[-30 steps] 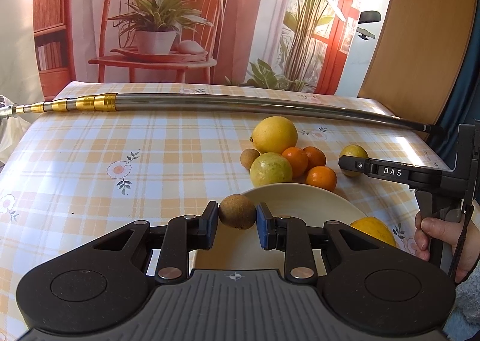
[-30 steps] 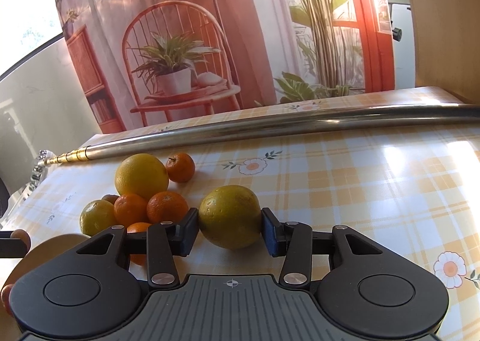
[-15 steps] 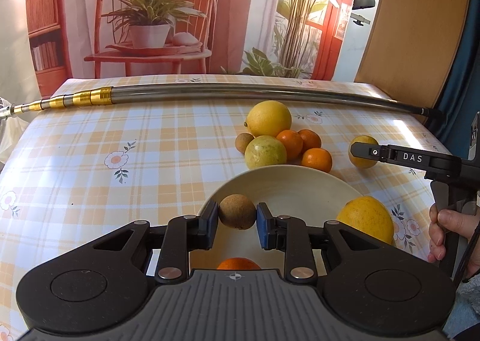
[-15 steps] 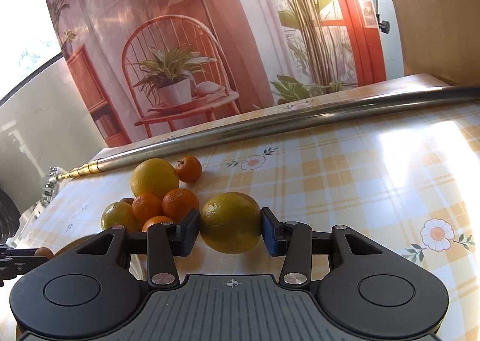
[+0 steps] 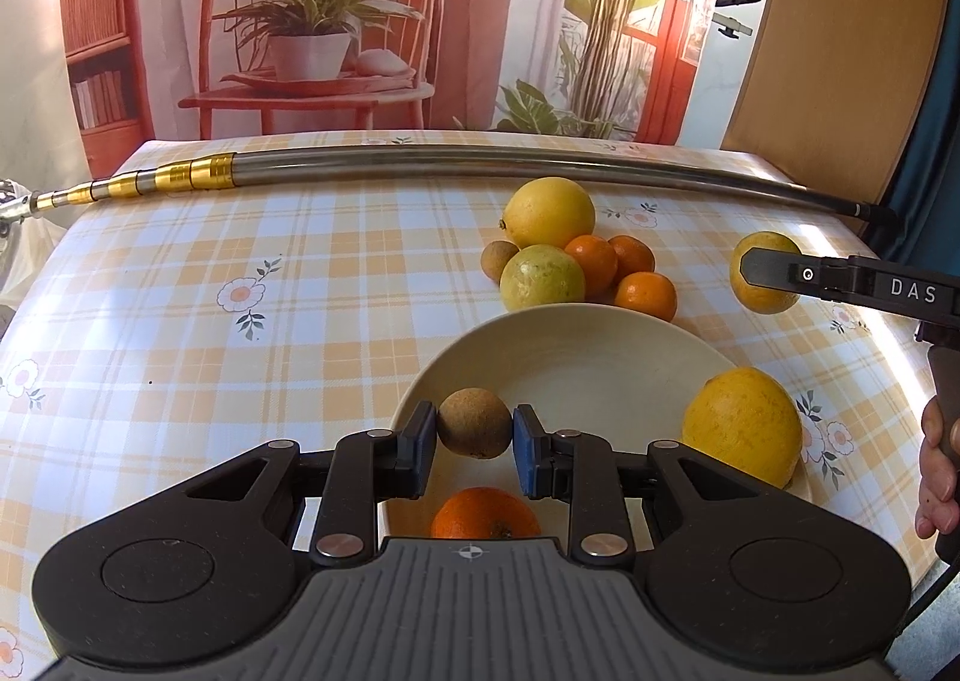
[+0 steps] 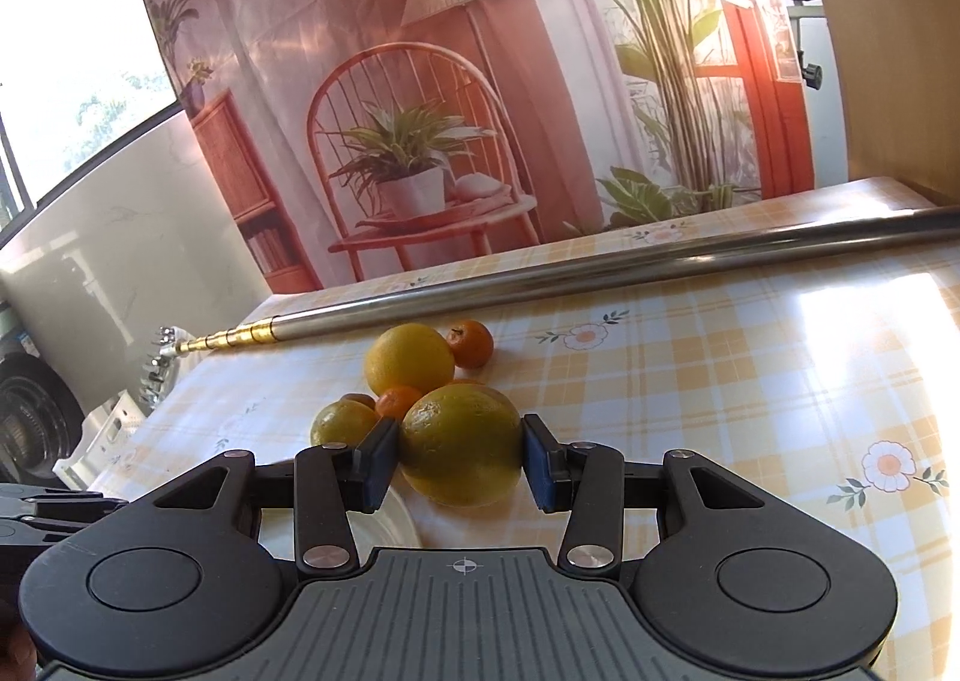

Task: Organize fruits
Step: 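Lower the lemon into the bowl and open the right tool while the left tool holds the kiwi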

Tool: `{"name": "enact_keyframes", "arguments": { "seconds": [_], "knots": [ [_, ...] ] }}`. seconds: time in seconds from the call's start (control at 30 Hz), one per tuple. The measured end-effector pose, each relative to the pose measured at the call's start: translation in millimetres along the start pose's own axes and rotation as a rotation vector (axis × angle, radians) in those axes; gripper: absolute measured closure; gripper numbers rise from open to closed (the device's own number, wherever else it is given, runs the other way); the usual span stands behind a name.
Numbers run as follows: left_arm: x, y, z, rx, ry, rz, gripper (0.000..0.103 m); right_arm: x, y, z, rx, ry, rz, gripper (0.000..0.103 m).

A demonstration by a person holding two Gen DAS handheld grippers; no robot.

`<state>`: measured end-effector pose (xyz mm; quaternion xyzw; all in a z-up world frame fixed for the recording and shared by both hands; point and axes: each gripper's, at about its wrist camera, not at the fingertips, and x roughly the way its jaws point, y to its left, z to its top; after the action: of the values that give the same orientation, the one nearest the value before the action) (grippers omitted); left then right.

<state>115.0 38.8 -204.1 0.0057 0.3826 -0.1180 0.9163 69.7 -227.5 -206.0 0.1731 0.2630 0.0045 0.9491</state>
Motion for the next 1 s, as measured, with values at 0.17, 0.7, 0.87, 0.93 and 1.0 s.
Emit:
{"name": "enact_keyframes", "arguments": {
  "seconds": [0.17, 0.7, 0.87, 0.93, 1.0],
  "knots": [
    [1, 1, -2, -0.001, 0.007, 0.015, 0.074, 6, 17, 1, -0.03, 0.032, 0.034, 0.063],
    [6, 2, -9, 0.007, 0.003, 0.022, 0.074, 35, 65, -3, -0.165, 0.207, 0.041, 0.063],
    [5, 3, -11, -0.002, -0.005, 0.015, 0.074, 40, 71, -6, -0.184, 0.249, 0.03, 0.063],
    [5, 4, -13, -0.004, -0.009, 0.012, 0.074, 42, 73, -8, -0.192, 0.267, 0.03, 0.063],
    [5, 5, -13, -0.01, -0.013, 0.008, 0.074, 44, 74, -10, -0.202, 0.283, 0.022, 0.063]
  ]
}}
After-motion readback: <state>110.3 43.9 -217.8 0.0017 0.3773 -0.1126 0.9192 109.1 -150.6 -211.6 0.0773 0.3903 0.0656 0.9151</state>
